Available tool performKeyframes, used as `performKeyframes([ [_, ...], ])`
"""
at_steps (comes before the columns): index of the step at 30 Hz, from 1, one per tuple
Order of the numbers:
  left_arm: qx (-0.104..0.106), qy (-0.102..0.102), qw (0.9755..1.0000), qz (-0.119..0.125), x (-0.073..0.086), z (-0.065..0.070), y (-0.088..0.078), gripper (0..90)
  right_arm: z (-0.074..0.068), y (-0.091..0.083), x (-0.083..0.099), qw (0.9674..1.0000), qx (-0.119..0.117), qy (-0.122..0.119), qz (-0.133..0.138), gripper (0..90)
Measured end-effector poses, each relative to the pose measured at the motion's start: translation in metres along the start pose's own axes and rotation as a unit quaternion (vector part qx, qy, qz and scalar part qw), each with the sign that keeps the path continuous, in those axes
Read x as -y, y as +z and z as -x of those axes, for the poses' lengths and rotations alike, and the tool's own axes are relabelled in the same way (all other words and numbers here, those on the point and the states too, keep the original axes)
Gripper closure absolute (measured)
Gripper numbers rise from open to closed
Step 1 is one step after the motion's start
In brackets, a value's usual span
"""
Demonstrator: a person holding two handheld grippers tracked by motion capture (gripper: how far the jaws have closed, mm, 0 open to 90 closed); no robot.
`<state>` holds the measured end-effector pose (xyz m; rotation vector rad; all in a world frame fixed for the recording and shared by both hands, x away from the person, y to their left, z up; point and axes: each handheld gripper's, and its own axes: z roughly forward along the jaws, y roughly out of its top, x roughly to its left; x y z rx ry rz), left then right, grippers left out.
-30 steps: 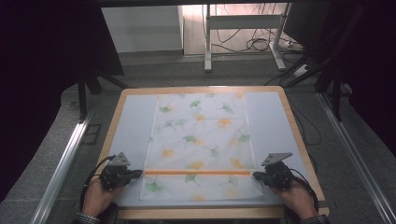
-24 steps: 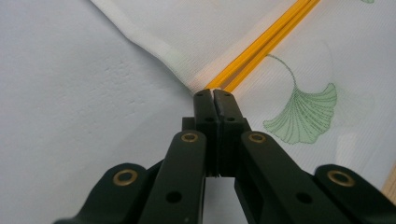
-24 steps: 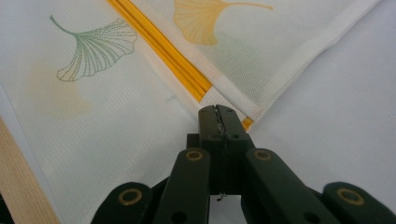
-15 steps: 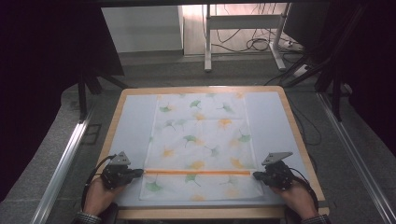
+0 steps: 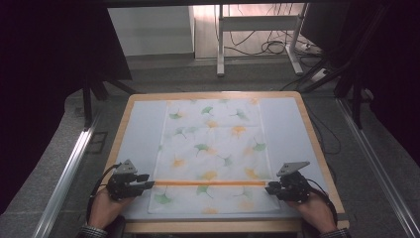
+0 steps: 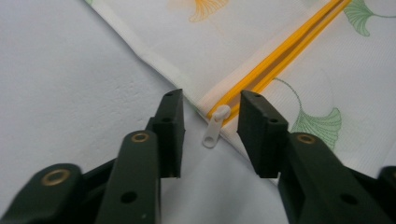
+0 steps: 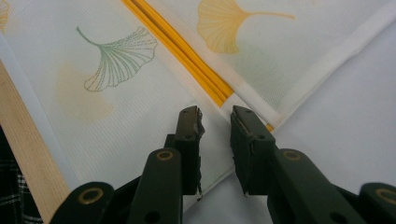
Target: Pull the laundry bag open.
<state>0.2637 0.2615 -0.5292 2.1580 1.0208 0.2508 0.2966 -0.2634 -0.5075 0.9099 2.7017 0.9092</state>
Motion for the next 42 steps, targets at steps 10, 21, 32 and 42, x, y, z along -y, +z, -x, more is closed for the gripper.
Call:
performKeyframes([
  [10,-0.011,0.008,0.9999,0.006,-0.002,0.003,0.001,42.4,-0.002,-0.003,-0.002,0.9997,0.017,-0.01,0.014,63.4],
  [21,-0.026,0.019,0.9992,0.024,-0.005,0.007,0.0,22.9,-0.002,-0.008,-0.004,0.9989,0.033,-0.003,0.033,50.5],
  [32,-0.028,0.017,0.999,0.03,-0.006,0.008,0.0,17.8,-0.001,-0.015,-0.004,0.9974,0.046,-0.002,0.056,43.4],
  [42,-0.029,0.014,0.999,0.031,-0.005,0.007,-0.001,16.3,-0.003,-0.021,-0.005,0.996,0.055,0.0,0.07,34.0],
])
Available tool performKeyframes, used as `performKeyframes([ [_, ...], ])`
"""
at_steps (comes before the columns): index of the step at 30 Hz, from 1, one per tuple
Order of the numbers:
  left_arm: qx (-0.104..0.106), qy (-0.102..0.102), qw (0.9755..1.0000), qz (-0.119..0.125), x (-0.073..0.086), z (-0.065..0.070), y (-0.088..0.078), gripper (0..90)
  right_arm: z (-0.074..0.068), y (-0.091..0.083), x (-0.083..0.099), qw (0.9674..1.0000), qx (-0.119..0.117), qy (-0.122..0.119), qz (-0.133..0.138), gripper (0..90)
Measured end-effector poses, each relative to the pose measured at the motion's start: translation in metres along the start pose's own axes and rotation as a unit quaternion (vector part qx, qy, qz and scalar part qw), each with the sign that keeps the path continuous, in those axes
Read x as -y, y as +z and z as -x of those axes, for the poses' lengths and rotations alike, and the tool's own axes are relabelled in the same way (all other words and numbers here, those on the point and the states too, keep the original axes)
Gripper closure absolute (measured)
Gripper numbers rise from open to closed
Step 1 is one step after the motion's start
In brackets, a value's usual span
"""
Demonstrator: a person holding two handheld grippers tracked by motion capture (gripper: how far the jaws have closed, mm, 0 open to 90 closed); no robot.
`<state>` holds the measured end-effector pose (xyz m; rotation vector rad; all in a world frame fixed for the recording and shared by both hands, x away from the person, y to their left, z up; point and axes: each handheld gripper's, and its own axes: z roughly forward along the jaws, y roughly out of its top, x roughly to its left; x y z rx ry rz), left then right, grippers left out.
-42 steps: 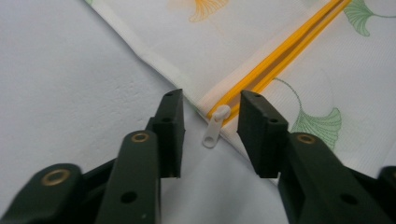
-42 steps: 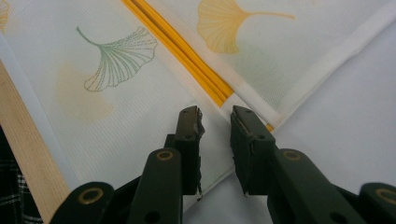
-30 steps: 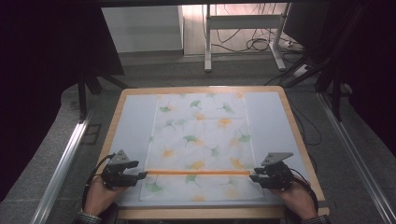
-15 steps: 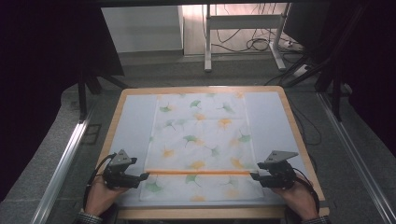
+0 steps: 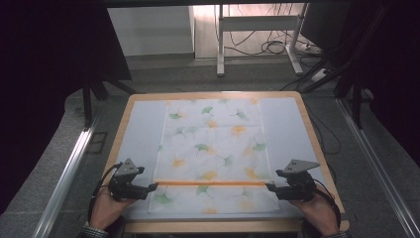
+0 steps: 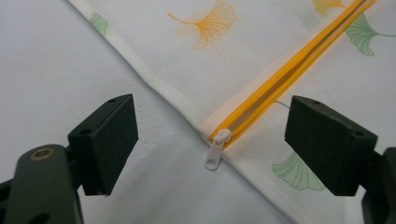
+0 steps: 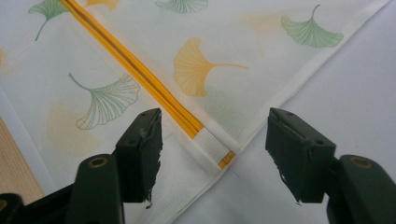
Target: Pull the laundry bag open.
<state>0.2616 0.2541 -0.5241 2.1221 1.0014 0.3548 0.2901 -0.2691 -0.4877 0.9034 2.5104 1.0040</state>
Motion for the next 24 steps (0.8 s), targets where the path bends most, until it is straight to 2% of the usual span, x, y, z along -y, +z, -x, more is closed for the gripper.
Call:
performKeyframes([
  [1,-0.001,-0.002,1.0,0.002,0.0,0.0,-0.001,15.3,-0.001,-0.002,0.0,1.0,0.004,0.003,0.006,29.7],
  [8,-0.003,-0.004,1.0,0.007,-0.001,0.0,-0.006,10.5,-0.002,-0.009,-0.003,0.9996,0.015,0.013,0.019,20.4],
  [14,-0.006,-0.005,0.9999,0.014,-0.002,0.001,-0.013,7.6,-0.001,-0.015,-0.003,0.9992,0.02,0.018,0.031,16.0],
  [24,-0.028,-0.001,0.9995,0.014,0.004,0.004,-0.024,3.9,0.004,-0.028,0.005,0.9983,0.021,0.033,0.043,9.7],
])
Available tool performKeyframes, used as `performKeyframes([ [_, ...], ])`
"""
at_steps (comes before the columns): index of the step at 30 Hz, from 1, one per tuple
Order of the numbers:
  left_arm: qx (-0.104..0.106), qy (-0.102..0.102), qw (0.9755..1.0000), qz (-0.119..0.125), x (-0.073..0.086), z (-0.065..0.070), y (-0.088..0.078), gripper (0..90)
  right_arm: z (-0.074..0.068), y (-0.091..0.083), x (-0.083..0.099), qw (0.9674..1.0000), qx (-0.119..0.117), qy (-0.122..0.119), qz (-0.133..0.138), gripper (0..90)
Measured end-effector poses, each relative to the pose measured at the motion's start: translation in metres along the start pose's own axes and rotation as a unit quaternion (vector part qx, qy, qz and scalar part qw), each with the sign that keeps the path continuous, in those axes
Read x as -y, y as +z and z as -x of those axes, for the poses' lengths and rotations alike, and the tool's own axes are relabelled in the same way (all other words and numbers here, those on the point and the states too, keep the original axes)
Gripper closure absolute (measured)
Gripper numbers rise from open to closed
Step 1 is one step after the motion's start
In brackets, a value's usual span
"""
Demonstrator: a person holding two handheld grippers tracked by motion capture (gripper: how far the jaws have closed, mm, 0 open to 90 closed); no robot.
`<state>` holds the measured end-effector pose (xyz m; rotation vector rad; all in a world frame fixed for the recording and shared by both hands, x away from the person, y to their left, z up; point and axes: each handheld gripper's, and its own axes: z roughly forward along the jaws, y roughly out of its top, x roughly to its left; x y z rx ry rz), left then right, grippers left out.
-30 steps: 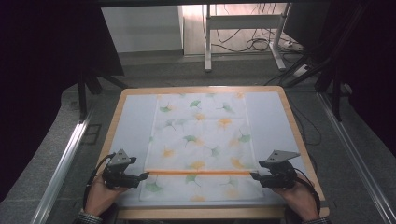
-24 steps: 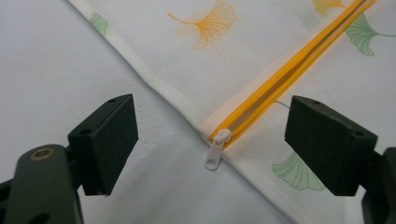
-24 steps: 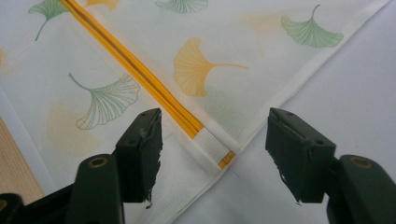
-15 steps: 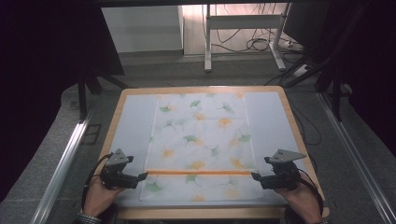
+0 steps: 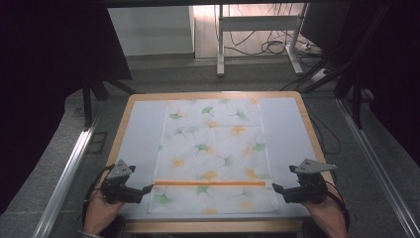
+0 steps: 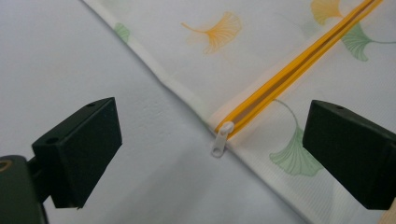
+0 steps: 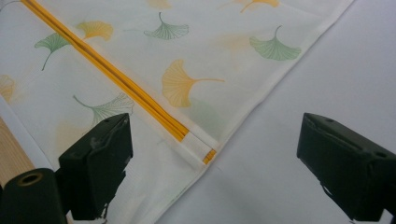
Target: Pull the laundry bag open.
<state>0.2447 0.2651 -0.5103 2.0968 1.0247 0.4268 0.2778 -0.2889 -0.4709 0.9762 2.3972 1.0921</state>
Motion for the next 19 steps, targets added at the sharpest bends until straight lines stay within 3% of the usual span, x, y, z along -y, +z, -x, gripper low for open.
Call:
performKeyframes([
  [9,-0.019,-0.007,0.9998,0.006,0.016,-0.003,-0.011,1.9,0.004,-0.006,0.01,1.0,0.001,0.006,0.002,6.2],
  [16,-0.028,-0.012,0.9995,-0.007,0.027,-0.006,-0.008,1.2,0.009,-0.002,0.021,0.9998,-0.002,0.015,-0.015,5.3],
  [19,-0.027,-0.013,0.9995,-0.003,0.027,-0.006,-0.008,1.2,0.009,-0.003,0.02,0.9999,0.0,0.013,-0.01,5.2],
])
